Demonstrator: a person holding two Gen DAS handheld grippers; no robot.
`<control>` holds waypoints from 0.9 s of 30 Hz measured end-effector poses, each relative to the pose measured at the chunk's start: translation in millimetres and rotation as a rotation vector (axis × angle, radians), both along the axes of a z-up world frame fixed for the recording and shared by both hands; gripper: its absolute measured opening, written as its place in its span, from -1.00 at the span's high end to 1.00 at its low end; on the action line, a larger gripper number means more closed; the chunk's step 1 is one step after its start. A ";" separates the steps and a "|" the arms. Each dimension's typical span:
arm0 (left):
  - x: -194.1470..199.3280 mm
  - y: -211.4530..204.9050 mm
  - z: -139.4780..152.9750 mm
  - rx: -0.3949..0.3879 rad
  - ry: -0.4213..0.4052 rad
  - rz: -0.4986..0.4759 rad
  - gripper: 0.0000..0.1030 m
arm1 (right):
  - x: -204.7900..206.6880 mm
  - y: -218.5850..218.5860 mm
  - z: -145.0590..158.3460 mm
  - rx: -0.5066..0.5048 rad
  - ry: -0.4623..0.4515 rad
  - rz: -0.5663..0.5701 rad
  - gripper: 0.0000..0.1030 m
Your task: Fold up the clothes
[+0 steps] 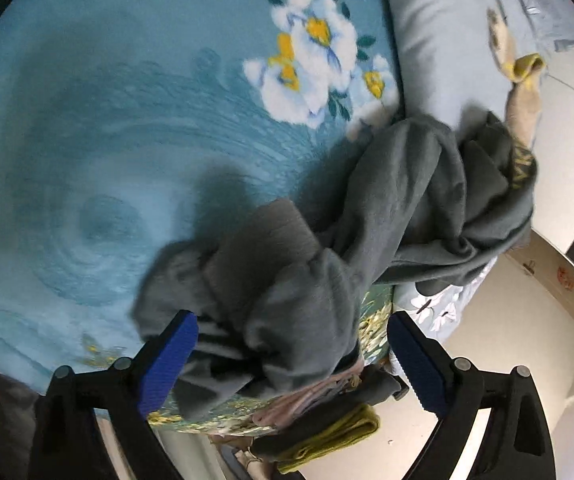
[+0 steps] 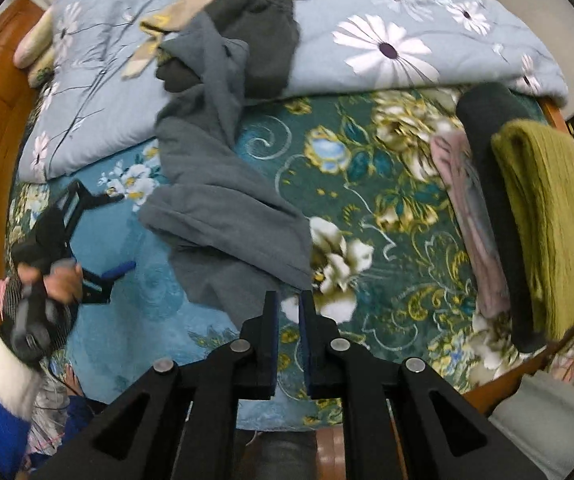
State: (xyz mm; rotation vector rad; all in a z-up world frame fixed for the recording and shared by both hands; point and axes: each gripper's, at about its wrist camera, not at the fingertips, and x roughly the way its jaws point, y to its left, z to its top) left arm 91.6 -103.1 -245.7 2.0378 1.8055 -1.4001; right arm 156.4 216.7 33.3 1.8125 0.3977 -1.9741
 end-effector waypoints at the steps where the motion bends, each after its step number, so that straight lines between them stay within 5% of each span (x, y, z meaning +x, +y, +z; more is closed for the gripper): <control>1: -3.6 3.7 -1.9 0.001 -0.009 0.000 -0.88 | -0.9 4.9 -1.3 0.005 -0.002 -0.012 0.65; 5: -15.2 14.8 -3.9 -0.025 -0.028 0.005 -0.85 | -1.2 20.5 -4.4 0.014 -0.012 -0.051 0.62; 10: -23.1 24.5 3.5 -0.094 -0.035 -0.048 -0.36 | 1.0 33.6 -7.4 0.019 -0.022 -0.076 0.61; 14: -18.8 23.6 4.0 -0.125 -0.070 -0.062 0.71 | 1.0 38.9 -5.2 0.006 -0.020 -0.076 0.61; 21: 4.5 -6.5 60.1 -0.222 0.075 -0.021 0.80 | -5.2 43.9 1.1 -0.044 -0.005 -0.046 0.61; 27: 58.0 -96.0 133.6 -0.417 0.207 0.111 0.80 | -15.7 45.2 -14.8 -0.137 -0.065 -0.044 0.61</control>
